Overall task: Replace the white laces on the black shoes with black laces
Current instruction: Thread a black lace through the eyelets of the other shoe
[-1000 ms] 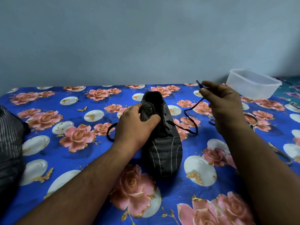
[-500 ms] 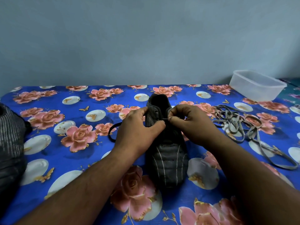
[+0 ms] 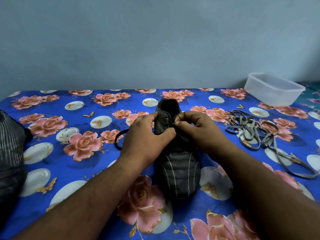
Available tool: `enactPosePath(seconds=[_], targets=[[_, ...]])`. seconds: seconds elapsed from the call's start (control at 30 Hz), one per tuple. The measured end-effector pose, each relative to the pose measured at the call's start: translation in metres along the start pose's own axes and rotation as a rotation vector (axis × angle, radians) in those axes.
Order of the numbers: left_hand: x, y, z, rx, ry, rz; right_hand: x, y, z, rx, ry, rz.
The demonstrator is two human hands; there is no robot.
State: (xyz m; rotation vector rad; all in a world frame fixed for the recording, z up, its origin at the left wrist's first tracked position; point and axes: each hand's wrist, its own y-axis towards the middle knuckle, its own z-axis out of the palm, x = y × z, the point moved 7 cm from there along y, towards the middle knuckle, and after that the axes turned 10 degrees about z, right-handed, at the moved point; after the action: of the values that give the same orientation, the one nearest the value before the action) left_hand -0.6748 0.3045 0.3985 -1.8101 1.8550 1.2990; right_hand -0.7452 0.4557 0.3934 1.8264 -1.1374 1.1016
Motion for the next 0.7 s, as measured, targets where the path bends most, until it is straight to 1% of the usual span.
enactPosePath(seconds=[0.1,0.23,0.33,0.43,0.5,0.6,0.67,0.7], targets=[[0.002,0.001,0.001,0.013,0.006,0.007,0.001,0.000,0.005,0.033,-0.057,-0.020],[0.008,0.003,0.004,0.069,0.026,0.029,-0.004,0.003,0.005,0.017,-0.143,-0.052],[0.012,0.004,-0.002,0.064,0.008,0.040,-0.002,0.003,0.005,-0.019,-0.176,-0.101],[0.012,0.007,-0.011,0.011,-0.036,0.111,-0.001,0.005,0.002,-0.072,-0.208,-0.154],[0.011,0.011,-0.015,-0.023,-0.026,0.182,-0.002,0.005,0.000,-0.075,-0.227,-0.170],[0.008,0.013,-0.014,-0.004,0.014,0.260,-0.003,0.005,-0.003,-0.059,-0.221,-0.185],[0.009,0.014,-0.011,0.018,0.006,0.261,-0.002,0.005,-0.008,-0.048,-0.222,-0.197],[0.012,0.015,-0.011,0.027,-0.040,0.231,-0.002,0.005,-0.011,-0.047,-0.218,-0.202]])
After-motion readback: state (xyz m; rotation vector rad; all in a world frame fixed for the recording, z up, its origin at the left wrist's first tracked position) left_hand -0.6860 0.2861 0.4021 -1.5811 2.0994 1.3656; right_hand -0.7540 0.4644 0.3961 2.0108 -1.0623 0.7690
